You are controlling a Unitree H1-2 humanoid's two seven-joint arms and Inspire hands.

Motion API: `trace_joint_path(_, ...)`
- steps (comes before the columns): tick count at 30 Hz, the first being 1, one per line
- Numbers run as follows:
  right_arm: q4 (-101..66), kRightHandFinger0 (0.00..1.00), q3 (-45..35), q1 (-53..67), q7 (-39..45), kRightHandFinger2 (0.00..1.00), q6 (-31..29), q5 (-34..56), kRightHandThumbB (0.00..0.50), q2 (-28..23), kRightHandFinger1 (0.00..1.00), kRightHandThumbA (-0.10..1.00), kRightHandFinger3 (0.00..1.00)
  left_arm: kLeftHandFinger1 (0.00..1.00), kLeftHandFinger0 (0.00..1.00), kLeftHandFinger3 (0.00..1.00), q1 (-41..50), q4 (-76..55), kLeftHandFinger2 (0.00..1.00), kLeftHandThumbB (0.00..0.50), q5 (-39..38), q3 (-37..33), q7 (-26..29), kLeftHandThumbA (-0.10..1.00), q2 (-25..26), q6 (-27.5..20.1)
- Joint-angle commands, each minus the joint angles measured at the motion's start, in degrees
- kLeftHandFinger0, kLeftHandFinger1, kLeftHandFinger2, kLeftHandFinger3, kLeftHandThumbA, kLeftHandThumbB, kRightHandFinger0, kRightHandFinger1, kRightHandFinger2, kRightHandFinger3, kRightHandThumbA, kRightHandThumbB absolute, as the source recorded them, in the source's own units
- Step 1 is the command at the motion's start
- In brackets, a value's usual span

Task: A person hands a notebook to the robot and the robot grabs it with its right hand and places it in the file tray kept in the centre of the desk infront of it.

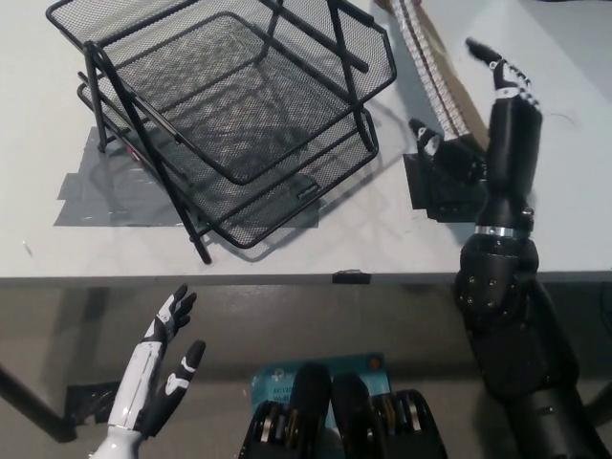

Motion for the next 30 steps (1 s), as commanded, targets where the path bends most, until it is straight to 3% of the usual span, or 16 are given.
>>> trace_joint_path(1,-4.3,0.00,-0.4,-3.9,-5.3,0.00,-5.1,1.7,0.000,0.7,0.00,1.00,0.00,1.00,1.00,1.00,-0.7,-1.8,1.00,0.259,0.2,0.0,0.1,0.86,0.6,-0.8)
trace_joint_path(16,-13.9,0.00,-1.0,-3.5,-5.5,0.00,-7.2,5.3,0.009,1.1,0.00,0.95,0.00,1.00,1.00,1.00,-1.2,-2.3,1.00,0.246,0.7,0.0,0.1,0.87,0.8,-0.2)
trace_joint_path(22,-19.1,0.00,-1.6,-3.0,-5.5,0.00,-5.4,4.8,0.000,1.4,0.00,0.92,0.00,1.00,1.00,1.00,-1.0,-2.2,1.00,0.241,0.8,0.0,0.1,0.86,0.9,-0.5)
trace_joint_path(27,-24.1,0.00,-2.2,-3.6,-4.9,0.00,-3.3,3.3,0.017,0.9,0.00,0.97,0.00,1.00,1.00,1.00,-1.0,-2.0,1.00,0.247,0.3,0.1,-0.1,0.86,0.9,-0.4)
trace_joint_path(30,-27.2,0.00,-1.1,-4.2,-3.7,0.00,-2.8,0.2,0.000,0.0,0.00,1.00,0.00,1.00,1.00,1.00,-1.1,-1.9,1.00,0.254,-0.1,0.1,-0.2,0.86,0.9,-0.1)
